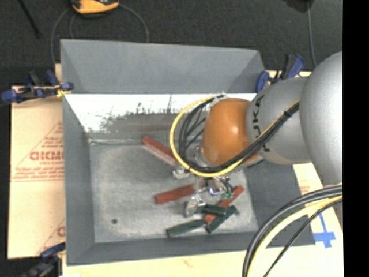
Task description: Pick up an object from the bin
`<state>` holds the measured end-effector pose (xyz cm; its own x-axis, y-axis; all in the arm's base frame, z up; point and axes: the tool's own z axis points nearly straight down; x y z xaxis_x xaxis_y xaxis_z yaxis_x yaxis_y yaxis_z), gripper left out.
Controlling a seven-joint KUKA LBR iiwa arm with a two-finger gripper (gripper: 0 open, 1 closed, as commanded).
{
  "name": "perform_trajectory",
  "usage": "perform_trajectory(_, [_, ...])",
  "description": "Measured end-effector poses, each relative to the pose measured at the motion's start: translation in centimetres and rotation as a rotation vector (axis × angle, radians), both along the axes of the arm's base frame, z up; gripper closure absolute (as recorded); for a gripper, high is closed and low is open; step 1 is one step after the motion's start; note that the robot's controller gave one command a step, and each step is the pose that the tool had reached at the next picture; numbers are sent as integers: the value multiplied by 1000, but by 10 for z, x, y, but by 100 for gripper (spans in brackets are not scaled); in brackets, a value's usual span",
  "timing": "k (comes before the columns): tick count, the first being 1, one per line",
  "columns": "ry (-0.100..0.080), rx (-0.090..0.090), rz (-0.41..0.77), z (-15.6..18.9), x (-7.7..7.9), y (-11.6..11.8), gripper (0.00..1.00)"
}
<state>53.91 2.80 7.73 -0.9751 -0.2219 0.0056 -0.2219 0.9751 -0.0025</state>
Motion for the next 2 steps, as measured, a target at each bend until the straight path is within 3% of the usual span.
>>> perform_trajectory(1, [-7,2,2,4,2,1,100])
perform_trajectory(2, [-7,2,3,4,2,1,100])
